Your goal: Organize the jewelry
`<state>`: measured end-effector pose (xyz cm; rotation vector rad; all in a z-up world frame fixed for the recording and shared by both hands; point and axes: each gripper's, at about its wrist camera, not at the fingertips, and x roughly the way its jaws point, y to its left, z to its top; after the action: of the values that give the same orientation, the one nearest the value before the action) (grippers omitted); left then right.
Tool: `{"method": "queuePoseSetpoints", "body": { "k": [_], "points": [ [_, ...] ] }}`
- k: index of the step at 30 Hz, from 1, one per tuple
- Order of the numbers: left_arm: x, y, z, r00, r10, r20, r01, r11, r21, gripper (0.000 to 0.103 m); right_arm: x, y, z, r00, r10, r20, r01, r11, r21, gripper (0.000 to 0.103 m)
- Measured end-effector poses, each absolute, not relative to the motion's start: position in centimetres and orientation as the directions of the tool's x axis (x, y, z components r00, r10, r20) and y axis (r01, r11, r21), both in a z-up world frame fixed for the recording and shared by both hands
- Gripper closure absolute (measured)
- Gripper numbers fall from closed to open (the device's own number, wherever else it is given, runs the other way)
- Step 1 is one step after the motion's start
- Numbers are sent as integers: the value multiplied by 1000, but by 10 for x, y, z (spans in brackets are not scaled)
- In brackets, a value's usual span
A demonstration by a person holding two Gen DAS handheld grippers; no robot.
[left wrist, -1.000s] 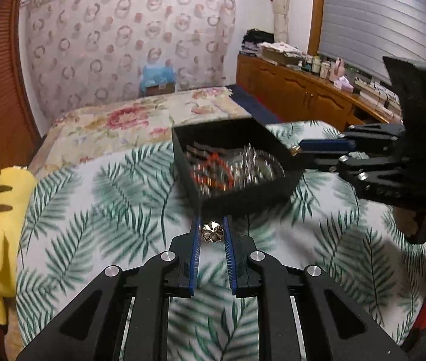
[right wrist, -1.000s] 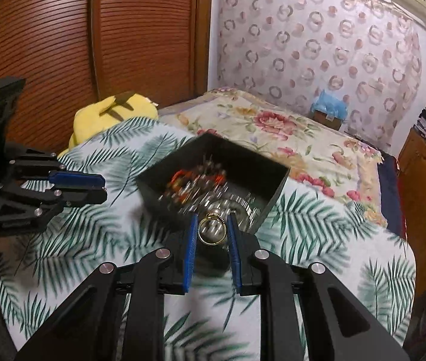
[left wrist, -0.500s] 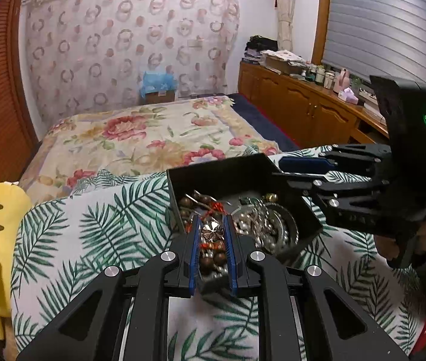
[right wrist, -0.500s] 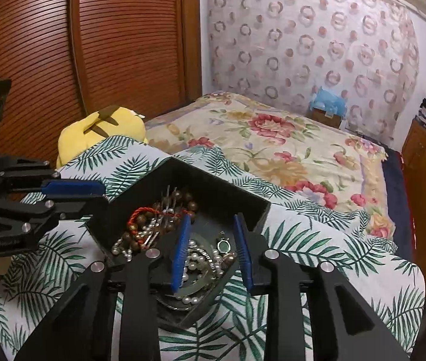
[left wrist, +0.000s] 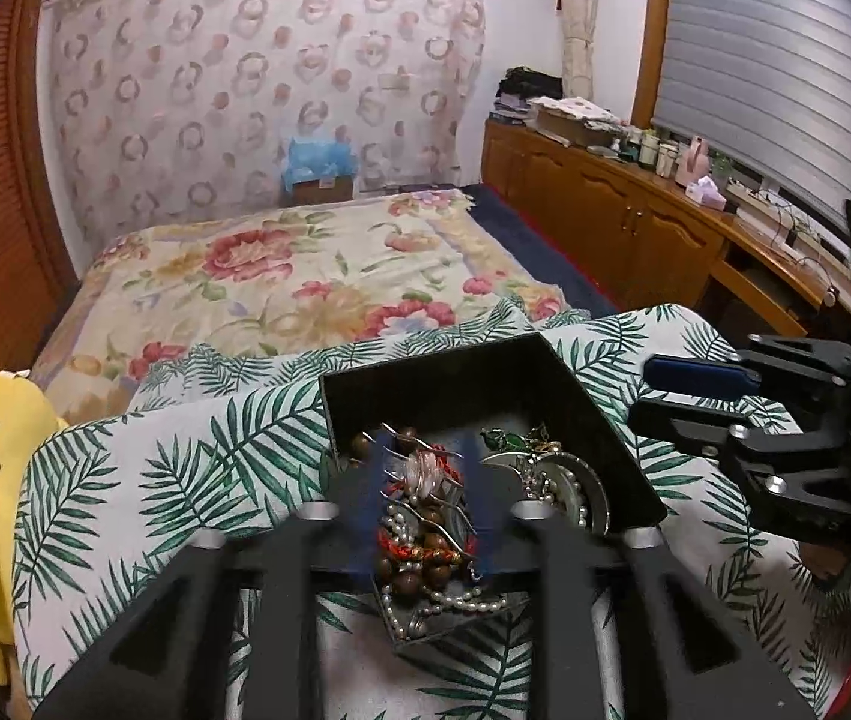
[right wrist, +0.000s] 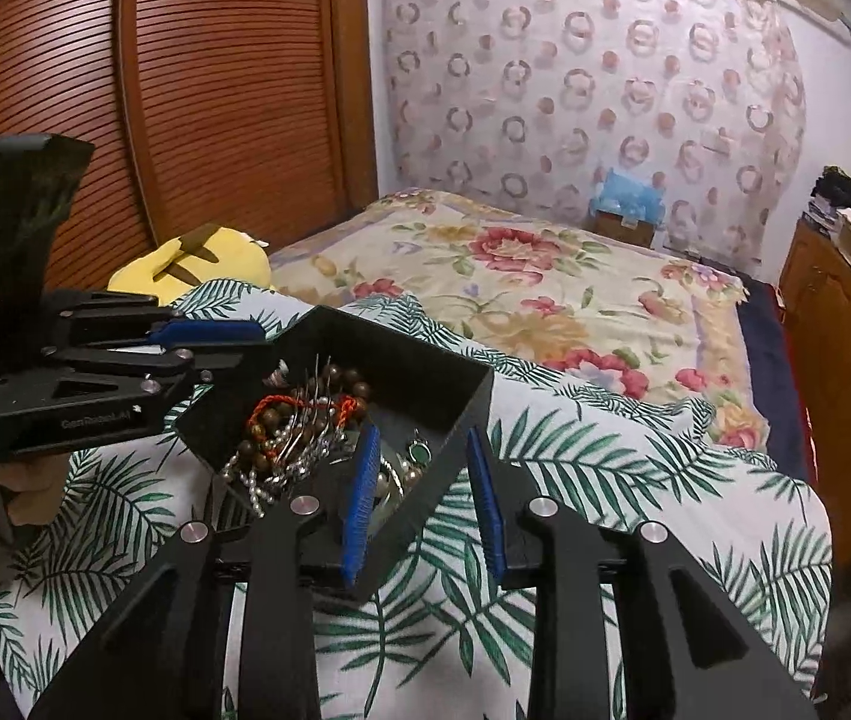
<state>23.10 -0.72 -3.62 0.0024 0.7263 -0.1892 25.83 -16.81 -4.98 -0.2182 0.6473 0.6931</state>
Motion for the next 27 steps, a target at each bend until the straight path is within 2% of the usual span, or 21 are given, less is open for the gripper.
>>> {"method": "queuePoseSetpoints", "body": {
  "k": [1, 6, 8, 9, 11, 17, 20, 27],
  "points": [
    [229, -7, -35, 735, -170, -657, 170, 983, -64, 60, 257, -170, -49, 589, 521, -618, -650, 760, 21, 70],
    [211, -7, -31, 752, -134, -645, 135, 990, -48, 24, 241, -180, -45, 618, 505, -602, -612, 790, 35, 68],
    [199, -6, -27, 764, -115, -634, 118, 992, -38, 16, 232, -185, -41, 639, 497, -587, -588, 808, 44, 53],
    [194, -4, -26, 769, -111, -630, 113, 993, -38, 11, 228, -186, -40, 648, 495, -579, -578, 814, 49, 50],
    [182, -4, -22, 779, -90, -621, 91, 995, -30, 8, 215, -191, -35, 671, 488, -557, -551, 832, 64, 41],
    [142, 1, -14, 794, -29, -607, 31, 999, -8, 8, 176, -202, -20, 762, 416, -496, -456, 889, 46, 13],
    [119, 2, -10, 804, -17, -594, 9, 1000, -16, 8, 158, -209, -15, 788, 402, -467, -427, 903, 56, 4],
    [80, 7, -1, 822, 6, -570, -22, 1000, -21, 8, 128, -221, -3, 837, 342, -427, -367, 930, 26, 3]
  ]
}}
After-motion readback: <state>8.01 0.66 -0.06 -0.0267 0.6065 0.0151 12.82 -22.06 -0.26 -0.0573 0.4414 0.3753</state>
